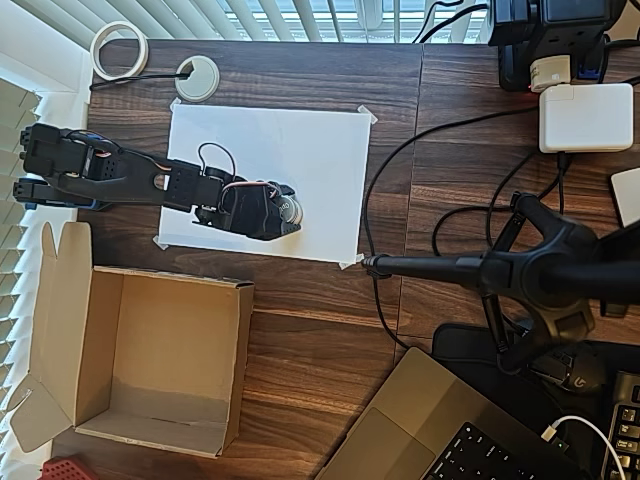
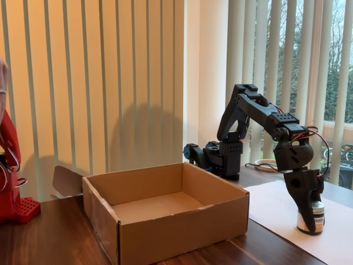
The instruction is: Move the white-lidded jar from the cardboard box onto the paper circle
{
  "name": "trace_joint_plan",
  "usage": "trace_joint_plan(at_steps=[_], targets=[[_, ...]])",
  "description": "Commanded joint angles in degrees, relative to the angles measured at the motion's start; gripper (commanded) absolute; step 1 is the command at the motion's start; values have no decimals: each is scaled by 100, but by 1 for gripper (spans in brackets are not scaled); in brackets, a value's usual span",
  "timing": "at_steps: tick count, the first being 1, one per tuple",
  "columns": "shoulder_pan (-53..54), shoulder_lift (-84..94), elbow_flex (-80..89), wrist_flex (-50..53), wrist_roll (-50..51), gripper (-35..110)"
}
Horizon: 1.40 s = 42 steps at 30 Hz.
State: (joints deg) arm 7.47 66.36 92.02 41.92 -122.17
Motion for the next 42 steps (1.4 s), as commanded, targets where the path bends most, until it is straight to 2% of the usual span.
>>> trace_joint_plan(at_steps=[1,5,9,25,27,33,42], targets=[[44,158,-202,-79,-97,23],[70,299,9,-158,-158,24],[97,483,290,-396,-272,31],[246,1318,976,-633,-299,36],[255,1345,905,-633,-211,38],[308,1521,519,-633,193,58],[290,2391,334,-694,1230,62]])
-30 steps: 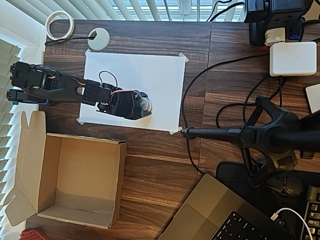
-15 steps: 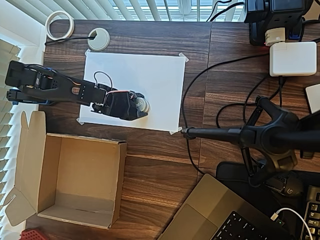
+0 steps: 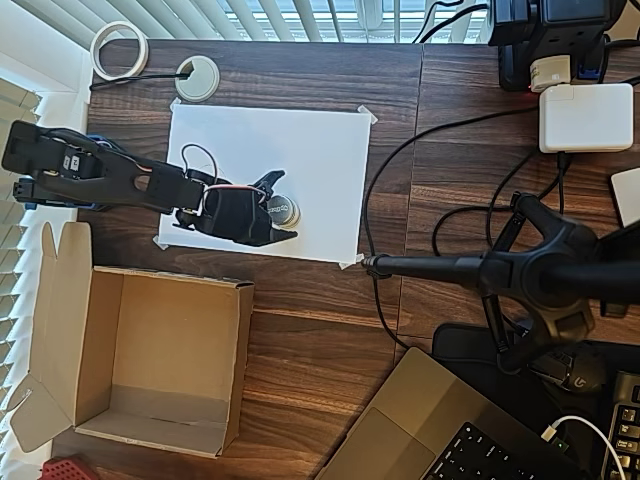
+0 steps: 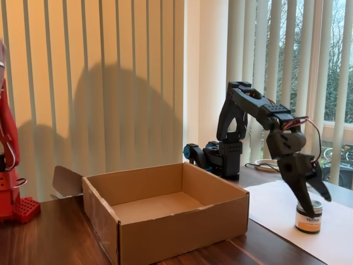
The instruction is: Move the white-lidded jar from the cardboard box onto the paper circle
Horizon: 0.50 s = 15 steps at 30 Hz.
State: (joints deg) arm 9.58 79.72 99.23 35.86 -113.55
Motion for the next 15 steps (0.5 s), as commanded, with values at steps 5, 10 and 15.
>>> trace_joint_plan(at_steps=[5,10,15], targets=[[62,2021,220,-589,1494,61],[-9,3155,1046,-598,3085,57],[-360,4509,2083,-466,5520,48]])
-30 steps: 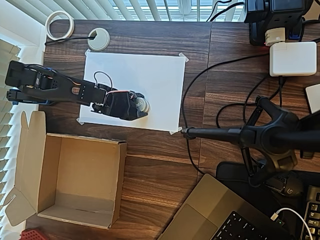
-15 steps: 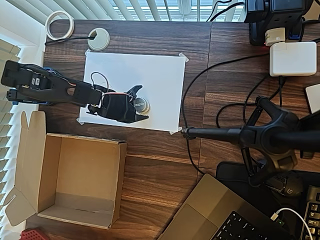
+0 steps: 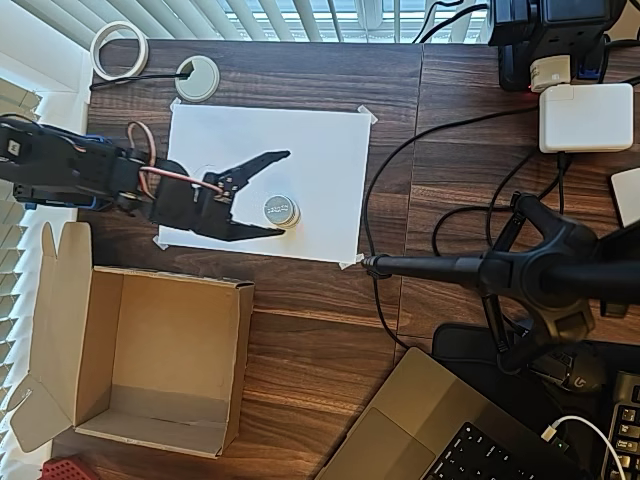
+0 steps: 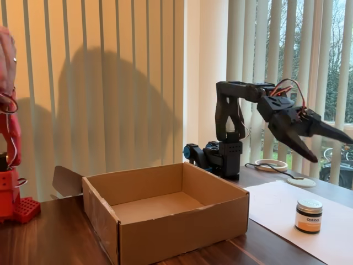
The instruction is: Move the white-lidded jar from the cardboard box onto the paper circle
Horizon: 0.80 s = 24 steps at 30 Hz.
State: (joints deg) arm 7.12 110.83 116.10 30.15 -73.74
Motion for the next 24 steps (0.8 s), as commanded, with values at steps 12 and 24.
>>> trace_joint_plan(at_steps=[12,24], targets=[[-765,4746,3252,1406,5062,39],[-967,7708,5238,2039,5739,28]])
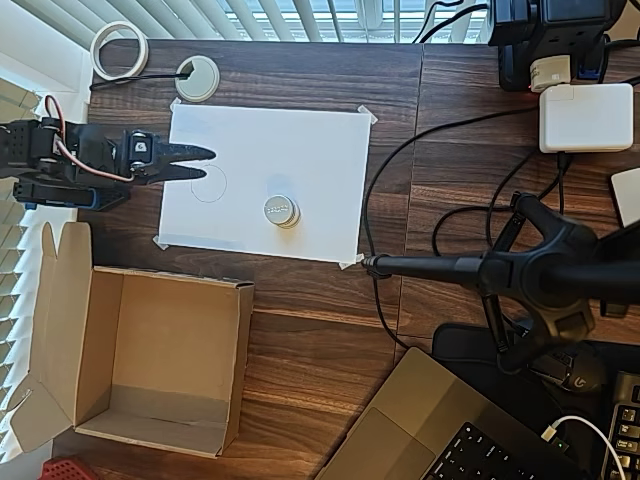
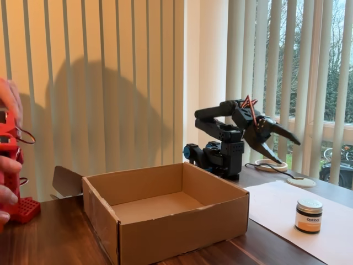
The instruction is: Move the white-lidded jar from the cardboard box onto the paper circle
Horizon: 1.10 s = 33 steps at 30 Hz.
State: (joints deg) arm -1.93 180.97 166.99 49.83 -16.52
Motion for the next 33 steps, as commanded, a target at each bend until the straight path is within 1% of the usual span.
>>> trace_joint_plan(at_steps=[1,10,13,19,24,27,33], targets=[[-70,800,246,53,18,28],[-88,1345,932,-176,44,23],[-70,1450,1046,-149,53,19],[9,1468,1081,149,158,7],[220,1468,1169,457,123,3],[299,1477,1213,642,97,0],[308,1477,1143,835,229,0]])
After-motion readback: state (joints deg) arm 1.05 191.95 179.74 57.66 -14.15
